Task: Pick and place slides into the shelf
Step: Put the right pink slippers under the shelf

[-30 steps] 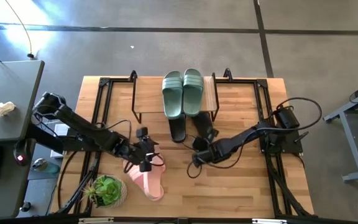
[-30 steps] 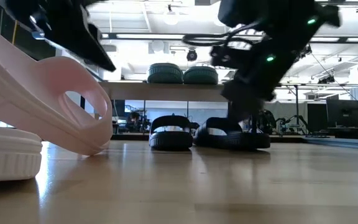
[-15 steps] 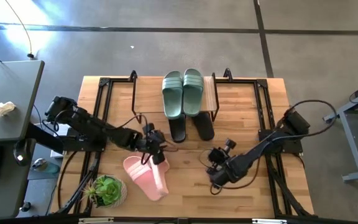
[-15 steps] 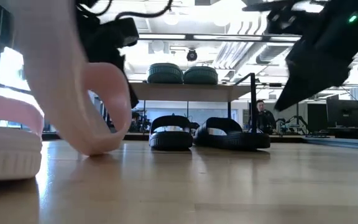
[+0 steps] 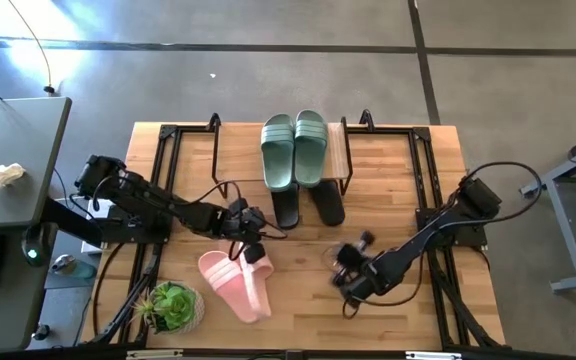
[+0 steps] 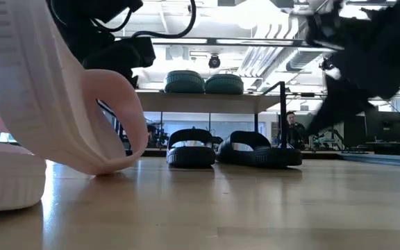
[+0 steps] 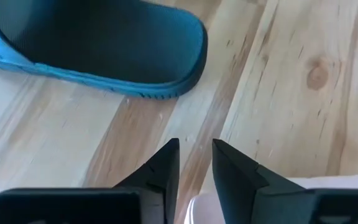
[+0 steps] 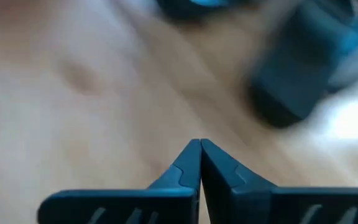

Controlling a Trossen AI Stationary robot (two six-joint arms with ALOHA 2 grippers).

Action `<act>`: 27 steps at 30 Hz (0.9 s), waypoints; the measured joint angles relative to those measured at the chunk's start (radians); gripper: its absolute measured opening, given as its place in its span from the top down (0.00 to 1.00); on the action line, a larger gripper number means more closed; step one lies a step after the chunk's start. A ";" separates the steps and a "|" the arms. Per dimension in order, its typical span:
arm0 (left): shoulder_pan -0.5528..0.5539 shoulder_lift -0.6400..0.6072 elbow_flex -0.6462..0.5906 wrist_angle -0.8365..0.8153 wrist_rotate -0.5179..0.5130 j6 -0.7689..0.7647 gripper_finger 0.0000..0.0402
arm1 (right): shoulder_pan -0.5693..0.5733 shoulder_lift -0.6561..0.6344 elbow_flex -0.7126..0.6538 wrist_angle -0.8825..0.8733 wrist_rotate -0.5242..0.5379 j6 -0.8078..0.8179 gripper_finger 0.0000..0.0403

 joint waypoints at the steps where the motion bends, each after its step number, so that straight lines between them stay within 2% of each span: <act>1: 0.000 0.000 0.000 0.005 0.001 -0.001 0.81 | 0.000 0.000 0.000 0.104 -0.003 -0.079 1.00; 6: 0.001 0.001 -0.001 0.021 0.003 -0.002 0.82 | -0.022 0.001 0.001 0.600 -0.003 -0.508 1.00; 8: 0.001 0.001 -0.001 0.032 0.003 -0.003 0.81 | -0.044 0.001 0.001 0.712 -0.021 -0.628 1.00; 10: 0.001 0.001 -0.001 0.032 0.004 -0.004 0.81 | -0.069 0.001 0.001 0.756 -0.094 -0.718 0.99; 13: 0.001 0.001 -0.001 0.033 0.006 -0.006 0.81 | -0.104 0.016 0.001 0.804 -0.209 -0.735 0.94; 16: 0.000 0.001 -0.001 0.041 0.003 -0.006 0.81 | -0.121 0.059 0.003 0.859 -0.278 -0.738 0.84; 21: 0.000 0.002 -0.001 0.071 -0.018 -0.006 0.81 | -0.126 0.146 0.038 0.898 -0.225 -0.772 0.67; 27: 0.001 0.002 -0.001 0.099 -0.059 -0.005 0.81 | -0.147 0.202 0.101 0.900 -0.168 -0.765 0.62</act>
